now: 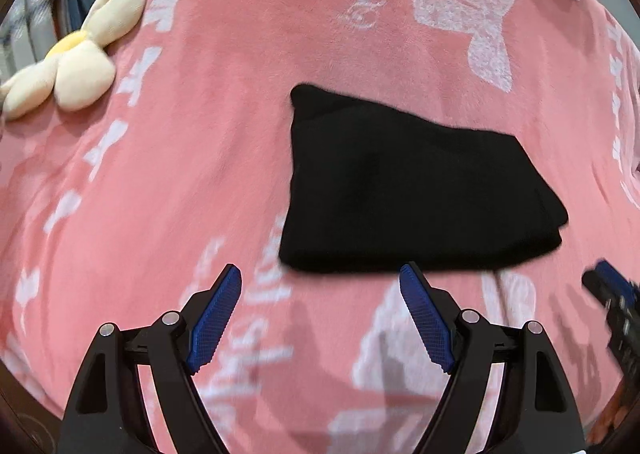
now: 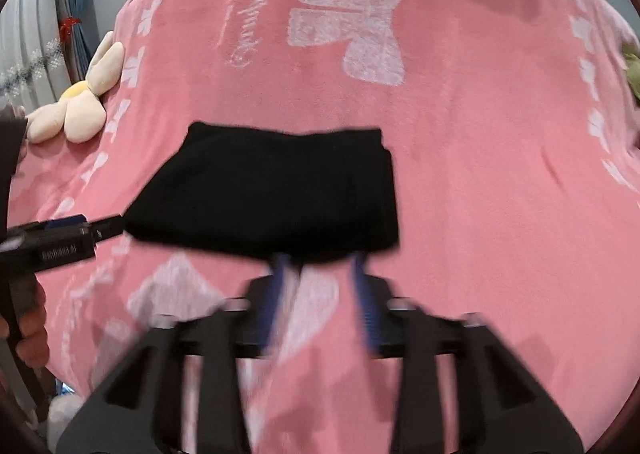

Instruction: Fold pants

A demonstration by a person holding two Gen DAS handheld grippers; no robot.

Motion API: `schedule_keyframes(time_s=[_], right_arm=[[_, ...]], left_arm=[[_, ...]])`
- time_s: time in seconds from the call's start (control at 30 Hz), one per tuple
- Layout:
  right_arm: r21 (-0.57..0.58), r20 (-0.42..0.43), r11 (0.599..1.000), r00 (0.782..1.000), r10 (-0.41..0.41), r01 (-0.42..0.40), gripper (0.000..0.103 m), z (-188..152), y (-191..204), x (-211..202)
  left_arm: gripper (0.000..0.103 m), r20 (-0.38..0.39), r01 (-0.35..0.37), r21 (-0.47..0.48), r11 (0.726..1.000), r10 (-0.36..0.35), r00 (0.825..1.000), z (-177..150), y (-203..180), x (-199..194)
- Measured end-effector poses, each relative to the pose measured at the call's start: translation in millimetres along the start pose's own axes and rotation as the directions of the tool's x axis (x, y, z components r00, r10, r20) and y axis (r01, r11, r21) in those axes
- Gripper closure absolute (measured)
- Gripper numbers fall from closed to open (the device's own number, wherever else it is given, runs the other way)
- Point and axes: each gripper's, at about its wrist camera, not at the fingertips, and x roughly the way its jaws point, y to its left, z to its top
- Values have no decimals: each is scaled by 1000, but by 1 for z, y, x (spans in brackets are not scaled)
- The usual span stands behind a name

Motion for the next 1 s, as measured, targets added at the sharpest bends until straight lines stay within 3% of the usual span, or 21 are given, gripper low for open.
schedule_keyframes(time_s=[0.1,0.27,0.4,0.5,0.7,1.0], right_arm=[[-6,16,999,999,-34,34,50,-27,2,-8],[117,-5,993,1000,-26,26,37,-56,-3,-22],[93,-2,995,1000,-19,19,36,-66,10,-22],[34,-29,999,999,-30,31,31,-73,24,-18],[30,-28,999,999,-44,45,21,-75,25,-18],[-5,-33,999,998,-53,53,18,-77,30,-19]], left_arm=[[22,13,12,-13,1000,-12,1000,-24,6,-6],[22,30,-7,-6,1000,7,1000,-73,13,-16],[21,10,9,-42,999,-8,1000,-101,17,-19],[18,27,40,-89,995,-37,999,-104,21,-22],[18,43,17,-162,987,-11,999,-107,31,-20],[18,31,-11,-119,993,15,999,-109,25,-18]])
